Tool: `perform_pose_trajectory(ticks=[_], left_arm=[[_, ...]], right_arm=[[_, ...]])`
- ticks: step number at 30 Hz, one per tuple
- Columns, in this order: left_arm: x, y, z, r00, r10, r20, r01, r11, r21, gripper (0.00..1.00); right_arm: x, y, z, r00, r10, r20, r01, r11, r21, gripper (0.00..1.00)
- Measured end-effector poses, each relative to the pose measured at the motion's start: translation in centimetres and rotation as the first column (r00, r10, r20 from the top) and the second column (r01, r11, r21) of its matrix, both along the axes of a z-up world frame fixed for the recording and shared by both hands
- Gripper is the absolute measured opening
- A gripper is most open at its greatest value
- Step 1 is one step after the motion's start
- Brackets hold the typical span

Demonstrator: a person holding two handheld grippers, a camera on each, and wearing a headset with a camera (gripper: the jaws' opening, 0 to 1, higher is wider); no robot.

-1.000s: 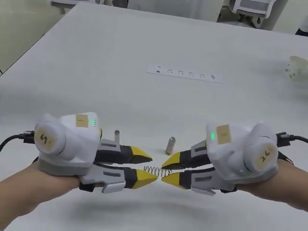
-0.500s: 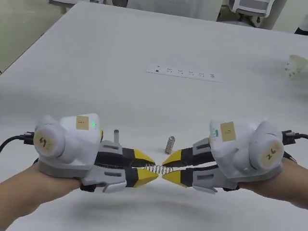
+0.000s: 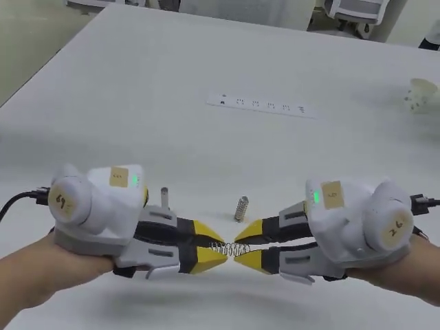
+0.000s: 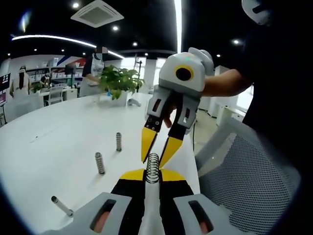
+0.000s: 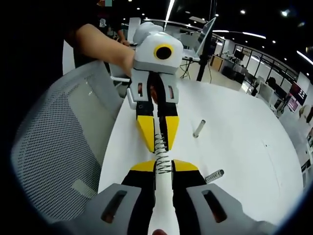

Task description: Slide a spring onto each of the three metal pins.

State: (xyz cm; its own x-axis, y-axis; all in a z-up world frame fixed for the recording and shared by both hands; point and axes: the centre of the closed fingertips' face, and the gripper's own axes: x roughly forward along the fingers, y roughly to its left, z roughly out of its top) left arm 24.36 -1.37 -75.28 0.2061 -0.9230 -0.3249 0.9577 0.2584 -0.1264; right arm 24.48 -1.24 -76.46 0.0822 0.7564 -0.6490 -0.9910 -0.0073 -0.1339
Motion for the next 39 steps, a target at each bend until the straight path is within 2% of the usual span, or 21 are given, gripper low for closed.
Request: perform_pose_trajectory(ticks=[5, 11, 17, 23, 28, 39], left_arm=[[-0.1, 0.0, 0.0, 1.0, -0.004, -0.013, 0.004, 1.0, -0.004, 0.01], [-0.1, 0.0, 0.0, 1.0, -0.004, -0.021, 0.003, 1.0, -0.004, 0.01], [0.0, 0.2, -0.3, 1.0, 0.001, -0.028, -0.001, 1.0, 0.001, 0.01], [0.2, 0.3, -0.5, 1.0, 0.009, -0.027, -0.009, 1.0, 0.008, 0.01], [0.3, 0.3, -0.8, 1.0, 0.009, -0.022, -0.009, 1.0, 0.02, 0.01], [0.2, 0.5, -1.3, 1.0, -0.004, -0.015, 0.004, 0.999, 0.045, 0.01]], right_arm=[[0.0, -0.9, -0.8, 1.0, -0.013, -0.01, 0.012, 1.0, -0.015, 0.11], [0.2, -0.9, -0.6, 1.0, -0.023, -0.009, 0.023, 1.0, 0.002, 0.08], [0.3, -0.8, 0.4, 1.0, -0.012, 0.015, 0.012, 1.0, 0.014, 0.07], [0.6, -0.4, 1.8, 0.999, -0.011, 0.031, 0.009, 0.999, 0.049, 0.06], [0.5, -0.1, 2.0, 0.999, 0.006, 0.046, -0.008, 0.999, 0.045, 0.06], [0.1, 0.5, 2.4, 0.998, 0.03, 0.048, -0.033, 0.998, 0.054, 0.06]])
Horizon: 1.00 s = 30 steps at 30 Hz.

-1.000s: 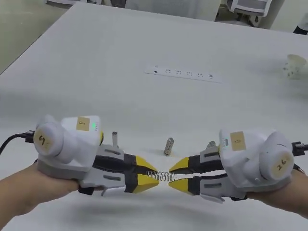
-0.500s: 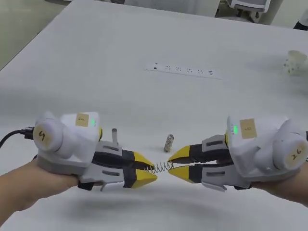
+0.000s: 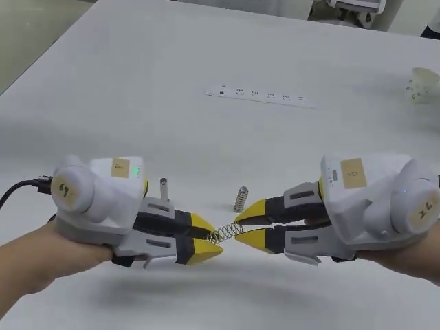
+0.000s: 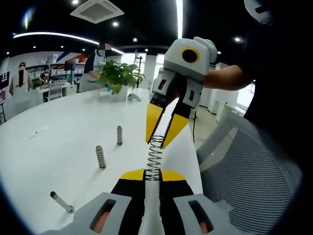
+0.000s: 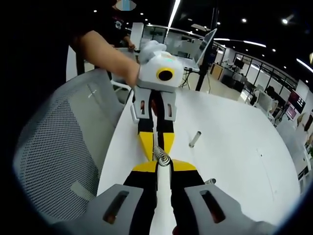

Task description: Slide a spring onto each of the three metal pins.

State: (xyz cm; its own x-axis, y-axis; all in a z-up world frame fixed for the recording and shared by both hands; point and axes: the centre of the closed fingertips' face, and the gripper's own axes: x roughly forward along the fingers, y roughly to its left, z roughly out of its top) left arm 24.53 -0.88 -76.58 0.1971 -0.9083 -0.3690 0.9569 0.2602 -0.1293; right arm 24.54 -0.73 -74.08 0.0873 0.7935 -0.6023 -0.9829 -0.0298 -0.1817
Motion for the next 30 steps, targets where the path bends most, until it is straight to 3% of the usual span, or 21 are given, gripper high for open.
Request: perform_pose_trajectory(ticks=[9, 20, 30], left_arm=[[-0.12, 0.02, -0.29, 1.0, -0.005, 0.004, 0.005, 1.0, 0.013, 0.01], [-0.16, 0.04, -0.19, 1.0, -0.005, 0.011, 0.005, 1.0, 0.014, 0.01], [-0.44, -0.01, -0.19, 1.0, -0.017, 0.017, 0.017, 1.0, 0.018, 0.01]], right_arm=[[-0.34, 0.43, 0.05, 1.0, 0.015, 0.003, -0.015, 1.0, -0.001, 0.06], [-0.51, 0.67, 0.24, 0.997, 0.062, 0.048, -0.06, 0.997, -0.051, 0.07], [-0.8, 0.66, 0.26, 0.998, 0.057, 0.021, -0.056, 0.997, -0.053, 0.08]])
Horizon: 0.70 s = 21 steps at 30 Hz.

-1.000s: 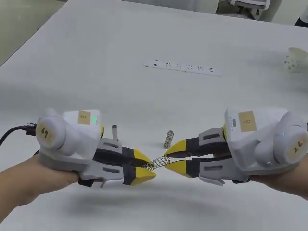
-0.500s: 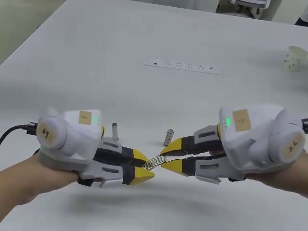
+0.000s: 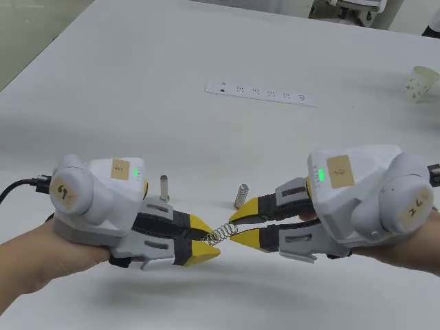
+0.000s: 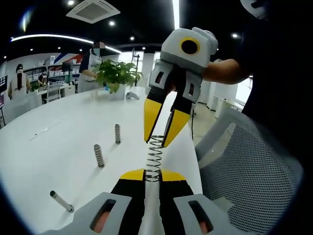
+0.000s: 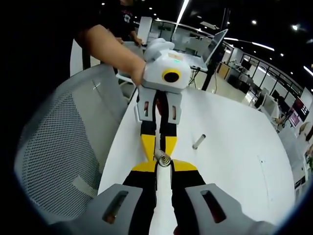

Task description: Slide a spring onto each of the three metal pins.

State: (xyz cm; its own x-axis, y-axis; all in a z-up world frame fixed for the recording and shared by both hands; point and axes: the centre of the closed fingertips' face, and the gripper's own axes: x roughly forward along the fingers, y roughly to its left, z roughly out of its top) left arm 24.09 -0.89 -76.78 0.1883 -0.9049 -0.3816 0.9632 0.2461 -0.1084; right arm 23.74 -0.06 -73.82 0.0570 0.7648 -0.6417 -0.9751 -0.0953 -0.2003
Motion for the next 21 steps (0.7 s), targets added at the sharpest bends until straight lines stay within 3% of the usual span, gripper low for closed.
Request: perform_pose_trajectory(ticks=[10, 21], left_arm=[[0.1, 0.0, 0.3, 1.0, 0.003, 0.003, -0.003, 1.0, -0.012, 0.01], [-0.1, -0.1, 0.1, 1.0, -0.005, 0.004, 0.005, 1.0, 0.004, 0.01]], right_arm=[[0.0, 0.5, 0.7, 1.0, -0.002, -0.012, 0.003, 1.0, 0.031, 0.08], [-0.5, 1.6, 0.8, 1.0, 0.005, -0.021, -0.004, 0.999, 0.053, 0.08]])
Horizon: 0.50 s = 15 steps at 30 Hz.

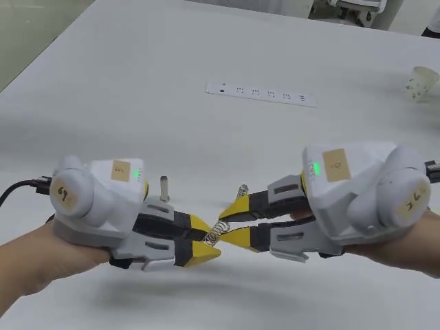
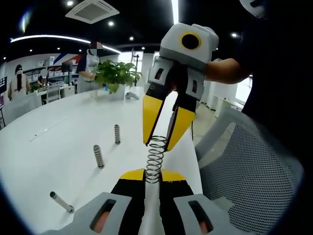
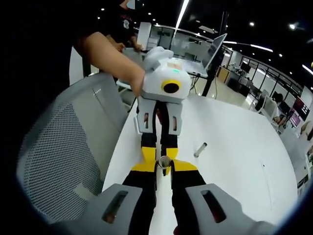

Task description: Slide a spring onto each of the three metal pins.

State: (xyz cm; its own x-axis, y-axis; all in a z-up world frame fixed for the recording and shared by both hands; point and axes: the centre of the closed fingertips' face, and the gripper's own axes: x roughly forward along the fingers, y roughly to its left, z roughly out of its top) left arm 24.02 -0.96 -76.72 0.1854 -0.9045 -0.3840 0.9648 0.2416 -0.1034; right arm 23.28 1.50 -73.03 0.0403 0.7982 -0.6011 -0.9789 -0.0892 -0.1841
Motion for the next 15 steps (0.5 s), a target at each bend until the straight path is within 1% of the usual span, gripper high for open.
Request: perform_pose_trajectory(ticks=[2, 5, 11, 15], left_arm=[[-0.01, -0.09, -0.01, 1.0, -0.001, 0.001, 0.001, 1.0, 0.002, 0.01], [-0.02, -0.26, 0.02, 1.0, -0.003, 0.001, 0.003, 1.0, -0.001, 0.01], [0.12, -0.3, -0.05, 1.0, 0.001, 0.001, -0.001, 1.0, -0.003, 0.01], [0.15, -0.21, 0.07, 1.0, 0.005, 0.001, -0.005, 1.0, -0.009, 0.01]], right_arm=[[-0.08, 0.28, 0.11, 1.0, -0.003, -0.012, 0.003, 1.0, 0.014, 0.08], [-0.18, 0.79, 0.29, 1.0, -0.004, -0.016, 0.005, 0.999, 0.034, 0.08], [-0.13, 0.94, 0.22, 1.0, -0.001, -0.008, 0.001, 0.999, 0.035, 0.08], [-0.14, 1.02, 0.35, 1.0, -0.002, -0.011, 0.003, 0.999, 0.048, 0.08]])
